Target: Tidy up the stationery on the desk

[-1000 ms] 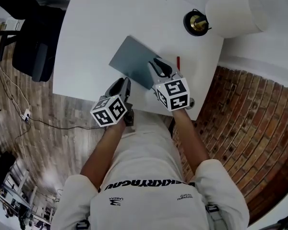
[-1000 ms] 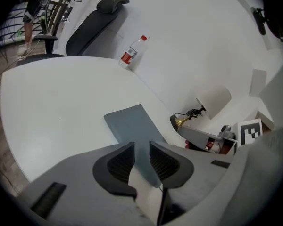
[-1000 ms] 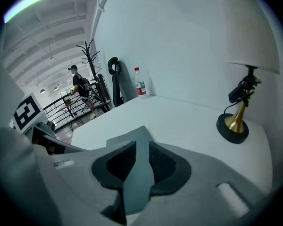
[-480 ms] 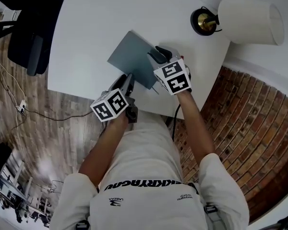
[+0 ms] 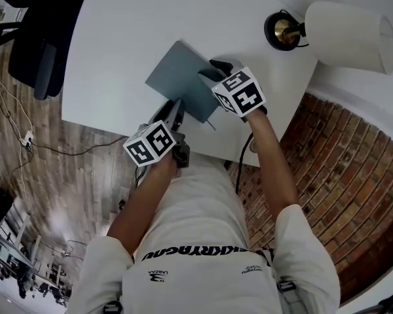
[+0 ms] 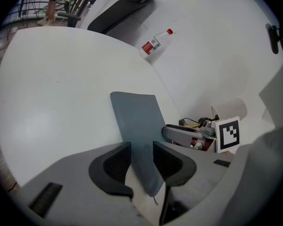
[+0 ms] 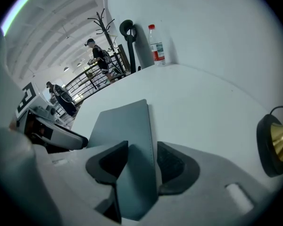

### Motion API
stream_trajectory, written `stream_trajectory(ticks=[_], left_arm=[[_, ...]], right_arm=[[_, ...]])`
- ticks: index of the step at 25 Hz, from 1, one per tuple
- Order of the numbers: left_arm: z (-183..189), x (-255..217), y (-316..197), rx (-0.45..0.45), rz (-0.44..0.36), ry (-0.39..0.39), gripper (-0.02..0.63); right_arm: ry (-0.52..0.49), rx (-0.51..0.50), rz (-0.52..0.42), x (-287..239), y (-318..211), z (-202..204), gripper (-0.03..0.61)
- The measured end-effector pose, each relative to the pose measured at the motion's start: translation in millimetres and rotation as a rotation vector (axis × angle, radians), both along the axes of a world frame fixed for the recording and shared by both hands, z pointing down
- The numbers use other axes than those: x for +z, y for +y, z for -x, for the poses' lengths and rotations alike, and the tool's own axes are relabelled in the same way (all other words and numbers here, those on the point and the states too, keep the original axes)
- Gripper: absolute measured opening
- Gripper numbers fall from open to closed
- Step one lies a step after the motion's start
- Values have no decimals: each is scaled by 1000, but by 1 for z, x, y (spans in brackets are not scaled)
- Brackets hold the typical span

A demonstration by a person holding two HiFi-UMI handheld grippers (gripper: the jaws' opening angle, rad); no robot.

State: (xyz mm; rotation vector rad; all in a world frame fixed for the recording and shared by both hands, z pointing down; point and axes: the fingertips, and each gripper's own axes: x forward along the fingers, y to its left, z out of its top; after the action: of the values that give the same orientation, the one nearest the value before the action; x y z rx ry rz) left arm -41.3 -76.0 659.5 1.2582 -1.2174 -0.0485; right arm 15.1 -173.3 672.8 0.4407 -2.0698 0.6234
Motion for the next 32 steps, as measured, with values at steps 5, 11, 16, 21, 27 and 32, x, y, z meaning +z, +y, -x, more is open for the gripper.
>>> stream_trajectory(ticks=[5,11,16,21,27,32], left_arm=[[6,0,0,-20,6,-13,143],[10,11,0,-63,44,18,143],[7,13,-3,-96,69,7,144],[12,16,-5,-162,114,46,136],[20,17,-4,-143,121,49,69],[26,10,-11,-93,92,15,61]], right_arm=[[2,-24,38,2,2,2,179],[0,-21,74,3,3,4,172],[-6,-10,69,4,3,2,172],[8,7,77,4,2,2,169],[-5,67,97,3,3,-1,158],[-29,141,118,2,3,-6,138]])
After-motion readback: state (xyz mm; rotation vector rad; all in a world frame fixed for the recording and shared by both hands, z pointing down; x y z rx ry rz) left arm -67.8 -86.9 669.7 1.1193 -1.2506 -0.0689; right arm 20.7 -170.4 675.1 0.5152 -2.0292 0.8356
